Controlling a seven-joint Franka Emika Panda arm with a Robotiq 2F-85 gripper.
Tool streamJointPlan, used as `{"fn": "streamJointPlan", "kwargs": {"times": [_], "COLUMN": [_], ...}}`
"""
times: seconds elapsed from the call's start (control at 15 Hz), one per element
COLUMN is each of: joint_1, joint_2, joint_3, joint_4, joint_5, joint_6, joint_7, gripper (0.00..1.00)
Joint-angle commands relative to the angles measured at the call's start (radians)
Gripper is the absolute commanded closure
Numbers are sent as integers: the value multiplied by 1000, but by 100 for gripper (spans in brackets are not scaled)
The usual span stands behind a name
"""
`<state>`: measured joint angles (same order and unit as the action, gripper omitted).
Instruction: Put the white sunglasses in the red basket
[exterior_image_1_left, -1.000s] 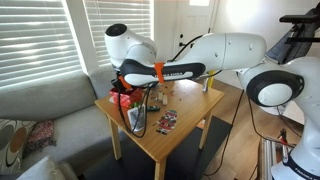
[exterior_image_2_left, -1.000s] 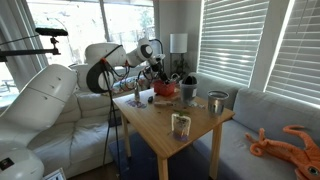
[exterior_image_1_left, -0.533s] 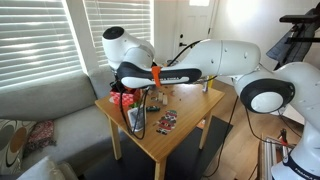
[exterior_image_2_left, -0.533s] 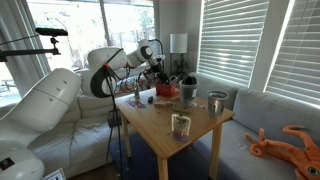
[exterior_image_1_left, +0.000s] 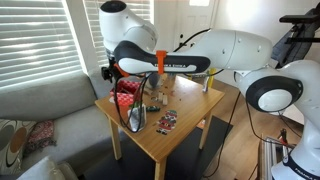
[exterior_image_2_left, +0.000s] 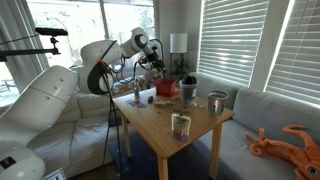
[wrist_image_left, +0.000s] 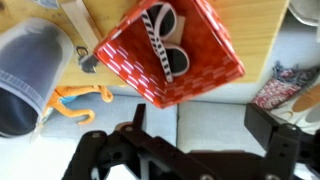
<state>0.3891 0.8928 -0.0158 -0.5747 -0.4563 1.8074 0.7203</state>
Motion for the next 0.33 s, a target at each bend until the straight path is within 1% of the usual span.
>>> {"fn": "streamJointPlan", "kwargs": {"times": [0.0,0.13,0.27], "joint_1": [5,22,31], "joint_2": [-18,-57,-68], "joint_3": [11,21,23], "joint_4": [11,19,19], "joint_5": [0,0,0], "joint_6": [20,25,24], "joint_7": [-29,-62,-65], "gripper": [0,0,0]}}
